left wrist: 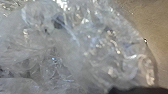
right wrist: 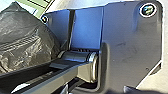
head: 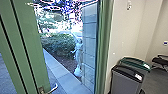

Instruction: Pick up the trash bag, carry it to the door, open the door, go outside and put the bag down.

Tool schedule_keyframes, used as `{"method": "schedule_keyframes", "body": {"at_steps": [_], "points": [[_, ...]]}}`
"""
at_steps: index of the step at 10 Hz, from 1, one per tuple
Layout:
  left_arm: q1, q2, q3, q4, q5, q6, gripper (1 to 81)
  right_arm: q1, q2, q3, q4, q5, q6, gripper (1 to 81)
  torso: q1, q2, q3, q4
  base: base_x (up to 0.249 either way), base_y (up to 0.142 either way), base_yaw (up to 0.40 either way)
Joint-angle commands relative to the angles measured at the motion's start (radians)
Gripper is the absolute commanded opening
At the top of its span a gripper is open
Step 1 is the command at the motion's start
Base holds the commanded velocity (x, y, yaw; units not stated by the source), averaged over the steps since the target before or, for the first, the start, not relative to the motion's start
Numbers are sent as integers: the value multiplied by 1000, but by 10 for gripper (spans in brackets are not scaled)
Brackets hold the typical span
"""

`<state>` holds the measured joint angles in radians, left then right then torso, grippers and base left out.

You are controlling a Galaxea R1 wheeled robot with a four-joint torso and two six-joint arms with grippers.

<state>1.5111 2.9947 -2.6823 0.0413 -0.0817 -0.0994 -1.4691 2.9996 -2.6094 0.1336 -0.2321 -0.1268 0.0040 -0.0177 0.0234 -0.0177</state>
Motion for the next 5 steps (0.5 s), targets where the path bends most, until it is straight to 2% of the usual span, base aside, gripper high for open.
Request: {"method": "schedule_keyframes", "body": {"at_steps": [1,5], "points": [[-59,-6,2,17,46,6,10,60,1,3,-3,-64,-2,811,0,0,0,0,0,0,223],[-59,-6,2,19,46,6,10,60,1,3,-3,-64,-2,811,0,0,0,0,0,0,288]]}}
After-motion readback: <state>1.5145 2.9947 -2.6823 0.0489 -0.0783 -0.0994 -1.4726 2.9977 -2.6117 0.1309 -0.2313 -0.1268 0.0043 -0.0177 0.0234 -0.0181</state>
